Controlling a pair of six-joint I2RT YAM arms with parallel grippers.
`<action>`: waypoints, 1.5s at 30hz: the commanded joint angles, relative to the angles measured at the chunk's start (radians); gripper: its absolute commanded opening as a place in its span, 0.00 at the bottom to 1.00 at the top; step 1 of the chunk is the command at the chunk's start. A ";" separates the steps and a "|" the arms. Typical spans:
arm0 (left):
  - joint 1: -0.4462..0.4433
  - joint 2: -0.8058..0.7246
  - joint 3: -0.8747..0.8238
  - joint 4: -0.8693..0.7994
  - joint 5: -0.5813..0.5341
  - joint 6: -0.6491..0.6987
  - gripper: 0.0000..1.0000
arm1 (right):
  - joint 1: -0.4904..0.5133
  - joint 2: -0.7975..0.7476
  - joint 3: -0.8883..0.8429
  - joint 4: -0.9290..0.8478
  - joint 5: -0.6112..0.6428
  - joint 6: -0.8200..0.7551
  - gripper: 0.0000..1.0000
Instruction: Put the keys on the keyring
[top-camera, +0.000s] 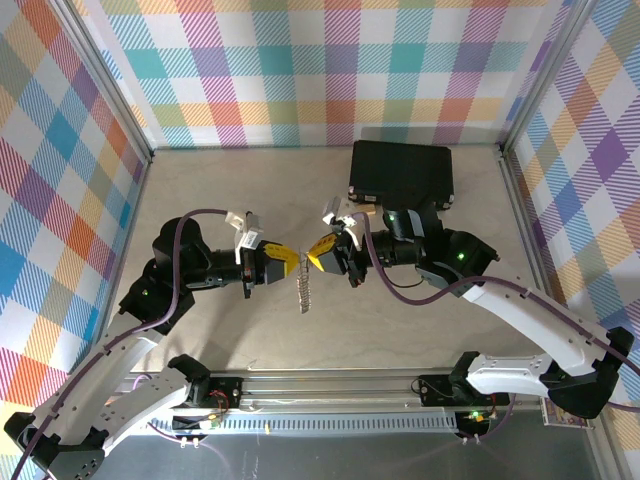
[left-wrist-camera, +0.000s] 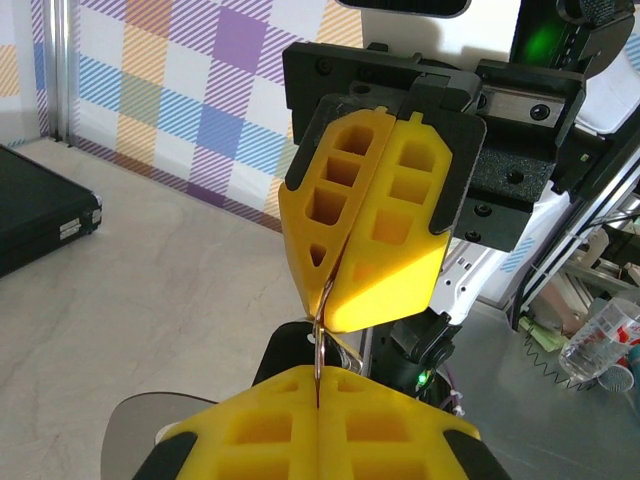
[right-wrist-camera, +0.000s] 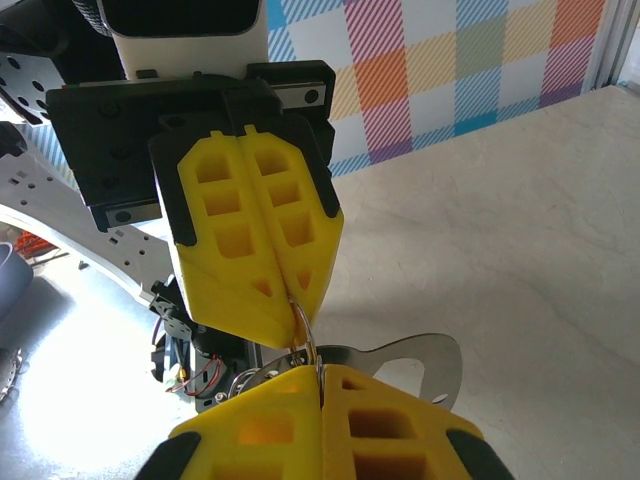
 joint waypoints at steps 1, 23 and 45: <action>-0.009 -0.011 -0.004 0.058 0.006 0.009 0.00 | 0.005 -0.021 -0.012 0.007 -0.005 -0.003 0.00; -0.009 -0.017 -0.007 0.054 -0.004 0.011 0.00 | 0.005 -0.045 -0.028 0.039 -0.040 0.017 0.00; -0.009 -0.023 -0.002 0.056 0.004 0.008 0.00 | 0.005 -0.022 -0.024 0.043 -0.020 0.011 0.00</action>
